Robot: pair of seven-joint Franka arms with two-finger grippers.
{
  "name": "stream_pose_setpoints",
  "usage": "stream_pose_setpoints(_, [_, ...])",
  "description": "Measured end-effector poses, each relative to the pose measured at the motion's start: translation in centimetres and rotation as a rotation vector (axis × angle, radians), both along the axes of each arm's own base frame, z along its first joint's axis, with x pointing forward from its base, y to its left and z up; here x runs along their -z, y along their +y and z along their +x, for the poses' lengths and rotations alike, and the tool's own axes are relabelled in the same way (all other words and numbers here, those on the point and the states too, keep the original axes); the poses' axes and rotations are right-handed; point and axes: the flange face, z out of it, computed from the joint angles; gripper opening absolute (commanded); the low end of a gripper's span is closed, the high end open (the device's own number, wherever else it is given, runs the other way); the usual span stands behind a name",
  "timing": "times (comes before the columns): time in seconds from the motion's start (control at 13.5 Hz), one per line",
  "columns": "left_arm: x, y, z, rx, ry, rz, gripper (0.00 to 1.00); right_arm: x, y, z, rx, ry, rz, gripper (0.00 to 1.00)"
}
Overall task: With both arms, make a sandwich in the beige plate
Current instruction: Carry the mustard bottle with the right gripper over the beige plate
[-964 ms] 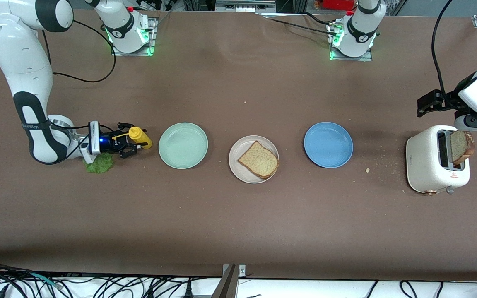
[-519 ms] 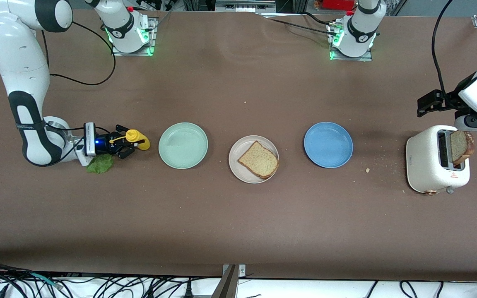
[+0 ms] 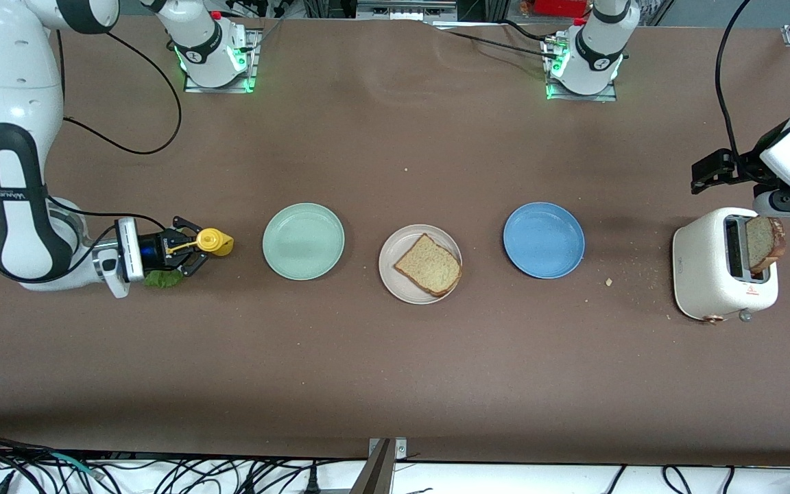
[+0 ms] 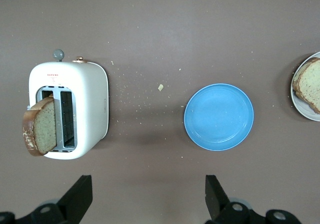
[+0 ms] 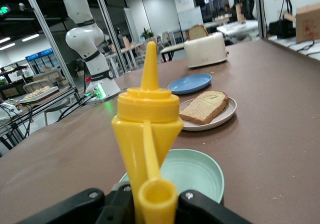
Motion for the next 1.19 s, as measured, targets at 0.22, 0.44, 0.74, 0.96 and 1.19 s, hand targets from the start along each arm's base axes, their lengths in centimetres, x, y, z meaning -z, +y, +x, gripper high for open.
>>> stream_pose_setpoints(0.22, [0.0,0.0,0.0,0.000,-0.001,0.000,1.00,-3.8,4.8,2.4,-0.019,0.045,-0.133,0.00])
stream_pose_setpoints(0.44, [0.0,0.0,0.0,0.000,-0.001,0.000,1.00,-5.8,9.8,3.7,-0.013,0.104,-0.258,0.00])
stream_pose_setpoints(0.74, [0.0,0.0,0.0,-0.001,-0.002,0.000,1.00,-7.1,15.6,4.3,0.026,0.156,-0.454,0.00])
stream_pose_setpoints(0.96, [0.0,0.1,0.0,-0.001,-0.002,0.000,1.00,-11.0,21.5,4.4,0.045,0.173,-0.651,0.00])
stream_pose_setpoints(1.19, [0.0,0.1,0.0,-0.001,-0.002,0.000,1.00,-13.8,27.0,3.2,0.052,0.141,-0.835,0.00])
